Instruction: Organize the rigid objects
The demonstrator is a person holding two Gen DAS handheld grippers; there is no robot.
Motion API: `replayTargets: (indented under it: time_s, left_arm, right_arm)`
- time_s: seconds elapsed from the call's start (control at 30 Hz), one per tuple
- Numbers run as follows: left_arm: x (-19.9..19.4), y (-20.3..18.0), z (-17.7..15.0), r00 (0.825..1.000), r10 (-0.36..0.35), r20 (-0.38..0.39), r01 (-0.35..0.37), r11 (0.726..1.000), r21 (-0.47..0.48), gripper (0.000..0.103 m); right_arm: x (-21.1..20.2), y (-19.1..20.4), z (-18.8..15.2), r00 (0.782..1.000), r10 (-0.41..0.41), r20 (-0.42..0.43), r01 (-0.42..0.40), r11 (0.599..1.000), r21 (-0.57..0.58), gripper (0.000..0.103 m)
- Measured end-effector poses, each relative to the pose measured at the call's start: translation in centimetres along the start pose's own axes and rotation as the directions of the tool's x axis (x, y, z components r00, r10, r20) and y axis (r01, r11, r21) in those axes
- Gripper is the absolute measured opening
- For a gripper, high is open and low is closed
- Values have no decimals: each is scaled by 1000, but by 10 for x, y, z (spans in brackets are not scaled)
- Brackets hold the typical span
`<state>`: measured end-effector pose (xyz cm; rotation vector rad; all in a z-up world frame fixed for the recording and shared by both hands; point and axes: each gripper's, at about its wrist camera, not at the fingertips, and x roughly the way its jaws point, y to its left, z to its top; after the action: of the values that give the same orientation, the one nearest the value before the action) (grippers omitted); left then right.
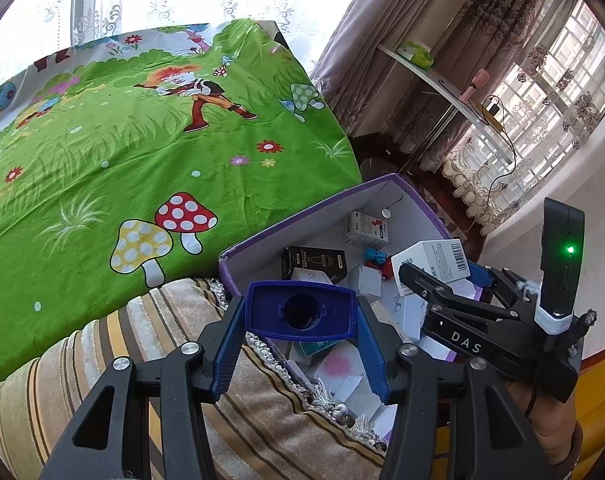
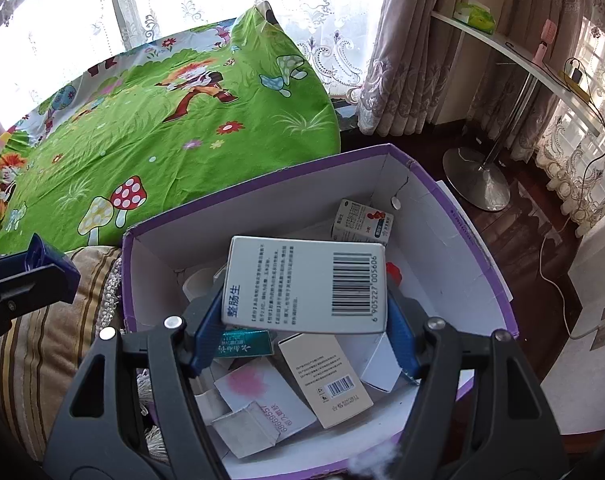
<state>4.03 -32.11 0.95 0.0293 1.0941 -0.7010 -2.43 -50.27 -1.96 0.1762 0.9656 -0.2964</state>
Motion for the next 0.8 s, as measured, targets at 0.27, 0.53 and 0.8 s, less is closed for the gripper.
replayTargets:
  time_s: [0.27, 0.53, 0.8]
  left_arm:
    - [3, -6, 0, 1000, -9, -7, 9, 1000, 12, 54]
    - [11, -9, -1, 998, -48, -41, 49, 999, 2, 55]
    - [12, 2, -4, 992, -105, -67, 100, 993, -64, 63]
  right_arm:
    - [-5, 0, 1, 1000, -13, 9, 13, 1000, -1, 73]
    - [-13, -3, 2, 1000, -26, 15, 26, 1000, 4, 84]
    - [-25, 2, 3, 998, -53, 21, 53, 999, 1, 91]
